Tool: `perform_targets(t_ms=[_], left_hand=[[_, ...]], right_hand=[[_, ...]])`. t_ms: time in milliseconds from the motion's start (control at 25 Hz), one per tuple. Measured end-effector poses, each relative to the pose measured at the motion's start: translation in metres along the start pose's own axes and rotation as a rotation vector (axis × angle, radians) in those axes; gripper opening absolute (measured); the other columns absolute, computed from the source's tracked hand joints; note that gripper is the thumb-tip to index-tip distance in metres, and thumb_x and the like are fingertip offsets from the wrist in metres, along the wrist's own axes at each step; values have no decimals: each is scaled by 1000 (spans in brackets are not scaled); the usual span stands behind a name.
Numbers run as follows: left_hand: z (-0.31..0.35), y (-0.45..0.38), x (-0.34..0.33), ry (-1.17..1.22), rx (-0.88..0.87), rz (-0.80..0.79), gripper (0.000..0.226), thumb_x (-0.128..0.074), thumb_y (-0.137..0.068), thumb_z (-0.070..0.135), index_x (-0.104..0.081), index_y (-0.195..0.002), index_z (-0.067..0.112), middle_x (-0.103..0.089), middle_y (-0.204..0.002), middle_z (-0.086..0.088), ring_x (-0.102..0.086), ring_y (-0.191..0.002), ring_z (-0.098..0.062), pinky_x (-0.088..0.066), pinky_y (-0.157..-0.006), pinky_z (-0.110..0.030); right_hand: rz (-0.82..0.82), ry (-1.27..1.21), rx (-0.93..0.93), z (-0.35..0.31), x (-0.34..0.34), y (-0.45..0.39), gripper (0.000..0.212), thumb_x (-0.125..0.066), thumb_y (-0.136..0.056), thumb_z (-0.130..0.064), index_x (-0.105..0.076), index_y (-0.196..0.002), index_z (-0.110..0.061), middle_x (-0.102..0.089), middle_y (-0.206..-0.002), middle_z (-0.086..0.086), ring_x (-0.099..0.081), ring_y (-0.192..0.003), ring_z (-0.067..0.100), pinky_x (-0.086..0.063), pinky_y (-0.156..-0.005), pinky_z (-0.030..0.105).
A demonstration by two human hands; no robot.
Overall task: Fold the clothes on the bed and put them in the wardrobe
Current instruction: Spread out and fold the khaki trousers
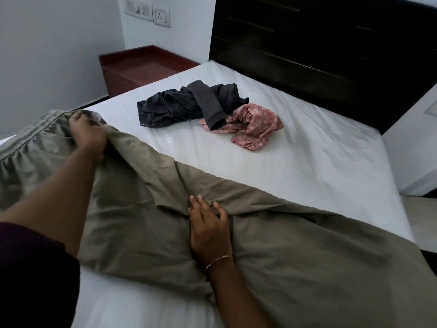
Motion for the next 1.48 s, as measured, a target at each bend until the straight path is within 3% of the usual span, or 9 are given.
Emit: perform_targets(t_ms=[160, 280, 560, 800, 960, 1080, 1240, 1360, 1480], left_hand=[[49, 103, -23, -459, -627, 29, 46, -49, -100, 14, -55, -145, 7, -45, -157, -18, -37, -146, -40, -28, -121, -44], [46, 184, -67, -640, -946, -313, 55, -39, -106, 47, -60, -144, 13, -47, -159, -11, -30, -154, -35, -21, -125, -56], [-10, 169, -37, -1119, -340, -371, 126, -13, -74, 103, 3, -167, 21, 17, -174, 1, 24, -157, -33, 14, -125, -48], [-5, 184, -52, -1227, -216, -411, 113, -23, -89, 88, 1, -166, 10, 12, -172, -20, 18, -157, -45, 7, -127, -59], [29, 266, -121, -1091, -486, -509, 75, -42, -99, 49, -25, -162, 12, -6, -173, -20, 13, -157, -47, 13, -123, -57], [20, 335, -146, -782, -282, -565, 49, -47, -98, 32, -58, -140, 9, -37, -162, -16, -16, -155, -45, -13, -127, -60], [10, 369, -185, -886, -264, -599, 60, -63, -84, 52, -57, -138, 27, -21, -170, -16, -2, -158, -43, 0, -114, -77], [34, 387, -230, -837, -698, -652, 79, -71, -78, 53, -48, -151, 31, -23, -172, -6, -2, -160, -37, -11, -120, -69], [35, 424, -262, -763, -828, -852, 74, -63, -89, 37, -38, -158, 36, -24, -171, 8, -3, -162, -27, -13, -127, -60]], right_hand=[[3, 2, -6, 4, -1, 2, 40, -59, -112, -19, -96, -126, -22, -82, -170, 4, -67, -165, 23, -43, -131, 55], [28, 26, 1, 3, 4, 0, 38, -60, -114, -17, -95, -129, -18, -78, -175, 10, -66, -167, 26, -42, -133, 60], [78, 37, -30, 5, 7, -3, 45, -56, -117, -17, -97, -136, -13, -85, -166, 6, -70, -162, 23, -44, -130, 58], [-3, 113, -126, 8, 17, -17, 27, -68, -116, -37, -89, -102, -25, -90, -149, 3, -78, -127, 30, -44, -99, 51], [-186, 44, -279, 30, 13, -21, 28, -80, -100, -45, -92, -119, -29, -85, -128, 0, -74, -108, 33, -39, -91, 48], [-286, -105, -558, 91, 13, -13, 31, -98, -86, -41, -92, -116, -35, -78, -118, -4, -68, -107, 30, -53, -95, 48], [-237, -164, -812, 214, 52, 28, 24, -66, -100, -19, -87, -98, -28, -76, -103, 4, -68, -90, 33, -73, -67, 44], [-175, -108, -981, 288, 75, 53, 57, -63, -100, -2, -85, -148, -24, -75, -141, 16, -73, -91, 39, -78, -68, 50], [-261, 322, -709, 319, 86, 38, 102, -71, -107, 12, -53, -189, -46, -54, -186, 14, -74, -100, 37, -81, -82, 52]])
Point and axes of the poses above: each hand's wrist, its own y-axis away from the middle knuckle, its own x-axis out of the back of the hand, z = x × y, the point moved 9 cm from there along -y, towards the middle knuckle
